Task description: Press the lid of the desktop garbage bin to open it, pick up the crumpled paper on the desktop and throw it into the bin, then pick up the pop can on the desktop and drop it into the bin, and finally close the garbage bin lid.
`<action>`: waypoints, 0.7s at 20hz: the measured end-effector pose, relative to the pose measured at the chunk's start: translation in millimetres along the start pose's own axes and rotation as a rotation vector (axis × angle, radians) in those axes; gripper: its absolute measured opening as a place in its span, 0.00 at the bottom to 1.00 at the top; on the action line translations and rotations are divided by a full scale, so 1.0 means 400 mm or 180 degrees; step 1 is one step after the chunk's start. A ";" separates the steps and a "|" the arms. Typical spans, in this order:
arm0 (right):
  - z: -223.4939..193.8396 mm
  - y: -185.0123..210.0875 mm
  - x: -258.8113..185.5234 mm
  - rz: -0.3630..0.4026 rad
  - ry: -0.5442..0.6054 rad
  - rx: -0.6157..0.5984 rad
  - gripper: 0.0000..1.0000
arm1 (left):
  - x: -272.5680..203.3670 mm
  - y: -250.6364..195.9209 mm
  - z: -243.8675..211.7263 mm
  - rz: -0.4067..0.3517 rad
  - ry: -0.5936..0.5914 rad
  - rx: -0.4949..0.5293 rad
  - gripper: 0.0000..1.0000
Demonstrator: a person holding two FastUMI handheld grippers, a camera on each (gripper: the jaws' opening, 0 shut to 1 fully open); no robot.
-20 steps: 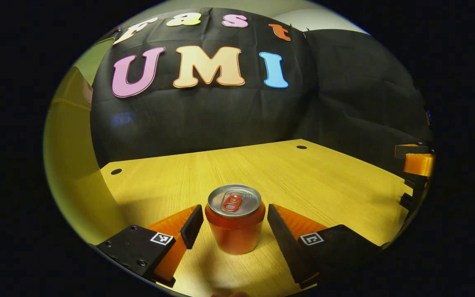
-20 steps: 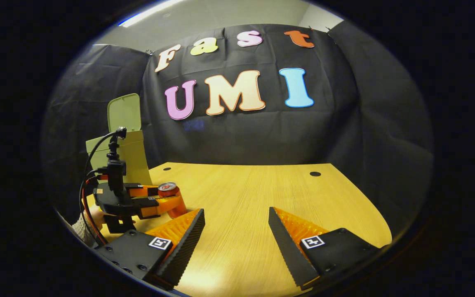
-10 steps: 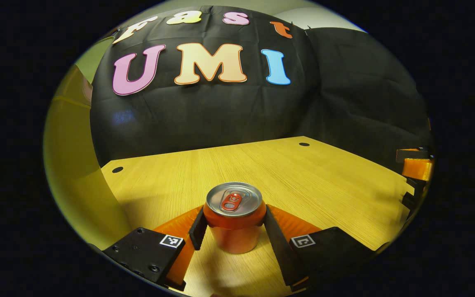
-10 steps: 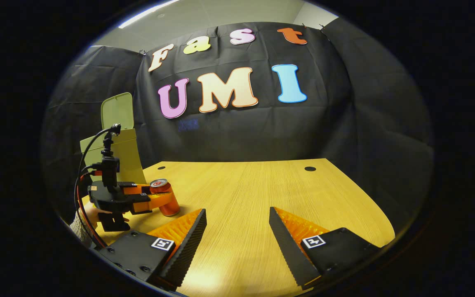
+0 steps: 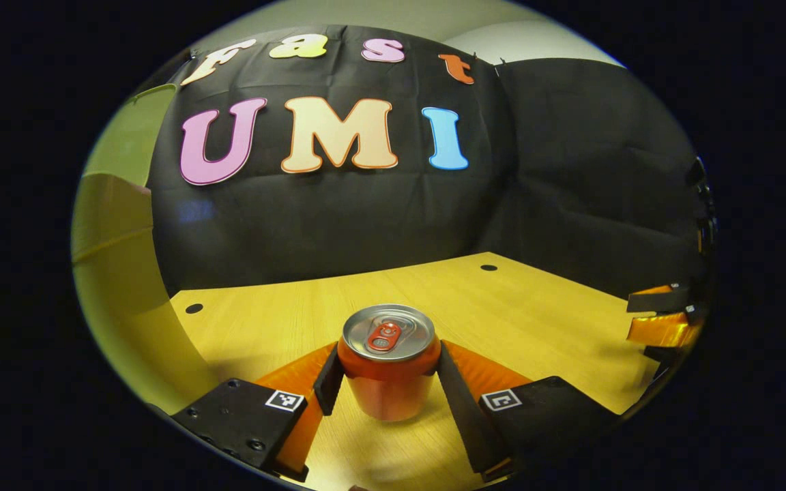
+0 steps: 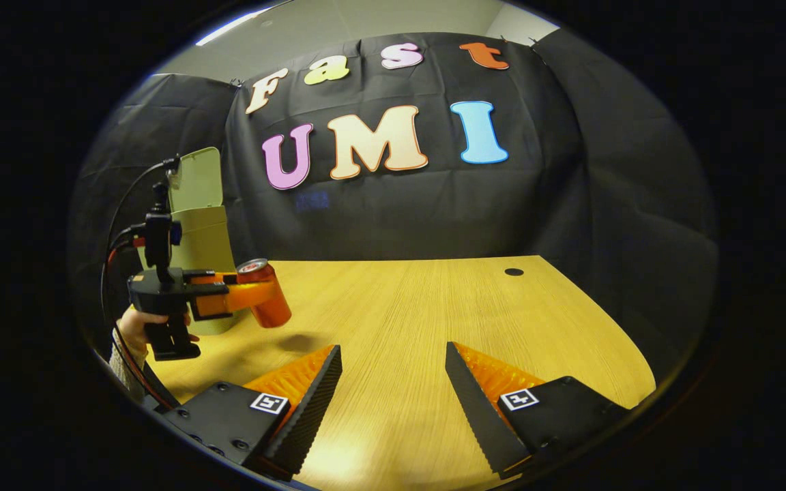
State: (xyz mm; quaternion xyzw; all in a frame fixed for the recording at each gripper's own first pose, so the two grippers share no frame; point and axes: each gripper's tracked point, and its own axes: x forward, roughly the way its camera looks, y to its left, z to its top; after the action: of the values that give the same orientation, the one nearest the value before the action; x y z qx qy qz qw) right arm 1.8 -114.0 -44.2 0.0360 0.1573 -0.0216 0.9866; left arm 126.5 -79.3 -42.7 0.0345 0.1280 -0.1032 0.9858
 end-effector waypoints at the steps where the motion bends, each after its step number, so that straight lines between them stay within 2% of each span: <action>1: -0.001 0.000 -0.003 0.0001 -0.0007 -0.0002 0.96 | -0.008 -0.003 0.028 -0.0008 -0.0050 -0.0004 0.79; 5: -0.010 0.004 -0.006 0.0104 -0.0040 0.0036 0.96 | -0.047 -0.001 0.122 0.0016 -0.0183 0.0026 0.79; 9: -0.012 0.030 -0.006 0.0221 -0.0045 0.0034 0.96 | -0.081 -0.008 0.206 -0.0071 -0.0290 -0.0074 0.78; 12: -0.014 0.041 -0.004 0.0309 -0.0038 0.0084 0.96 | -0.115 0.041 0.260 0.0099 -0.0332 0.0001 0.79; 14: -0.020 0.044 -0.010 0.0345 -0.0032 0.0108 0.96 | -0.139 0.066 0.302 0.0143 -0.0419 -0.0113 0.79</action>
State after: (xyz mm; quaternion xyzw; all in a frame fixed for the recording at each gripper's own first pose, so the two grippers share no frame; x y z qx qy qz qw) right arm -3.5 -95.7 -49.2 0.0612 0.1498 0.0290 0.9864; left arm 109.1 -54.0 89.3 0.0129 0.0639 -0.0808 0.9946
